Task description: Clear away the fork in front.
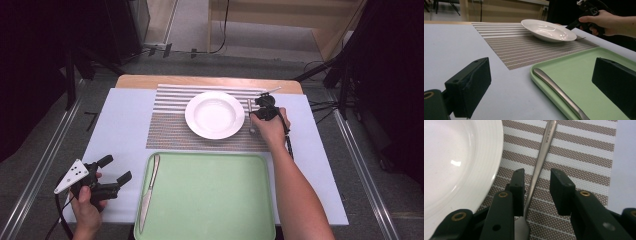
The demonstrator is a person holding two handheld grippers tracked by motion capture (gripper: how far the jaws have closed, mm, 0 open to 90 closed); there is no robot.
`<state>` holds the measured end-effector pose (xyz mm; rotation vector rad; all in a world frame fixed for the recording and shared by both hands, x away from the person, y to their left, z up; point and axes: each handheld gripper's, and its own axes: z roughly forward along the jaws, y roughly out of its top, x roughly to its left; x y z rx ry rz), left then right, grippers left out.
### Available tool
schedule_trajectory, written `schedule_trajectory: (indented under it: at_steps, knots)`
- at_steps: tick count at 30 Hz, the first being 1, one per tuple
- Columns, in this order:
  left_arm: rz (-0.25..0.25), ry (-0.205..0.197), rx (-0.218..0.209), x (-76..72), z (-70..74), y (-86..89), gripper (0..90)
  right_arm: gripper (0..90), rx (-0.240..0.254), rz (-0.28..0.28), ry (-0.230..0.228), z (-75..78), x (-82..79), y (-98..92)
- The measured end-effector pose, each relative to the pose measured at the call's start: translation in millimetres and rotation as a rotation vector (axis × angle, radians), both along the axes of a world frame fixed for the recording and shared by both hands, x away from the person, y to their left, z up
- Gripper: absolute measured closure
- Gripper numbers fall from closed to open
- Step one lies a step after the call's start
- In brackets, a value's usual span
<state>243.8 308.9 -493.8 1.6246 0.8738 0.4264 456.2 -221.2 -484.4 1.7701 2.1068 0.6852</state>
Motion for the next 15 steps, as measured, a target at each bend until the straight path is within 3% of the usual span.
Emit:
schedule_trajectory:
  at_steps: [9, 13, 15]
  knots:
    - [-0.001, 0.0, 0.0, 0.1, -0.1, -0.2, 2.3, 67.9, -0.069, 0.006, 0.031, -9.8, 3.1, 10.7]
    - [-0.005, -0.001, 0.004, 0.4, -0.1, -0.2, 2.3, 68.6, -0.052, -0.02, 0.032, -11.8, 1.9, 12.1]
    - [-0.007, -0.001, 0.008, 0.4, 0.0, -0.3, 2.3, 70.6, -0.07, -0.022, 0.027, -11.7, 1.5, 13.8]
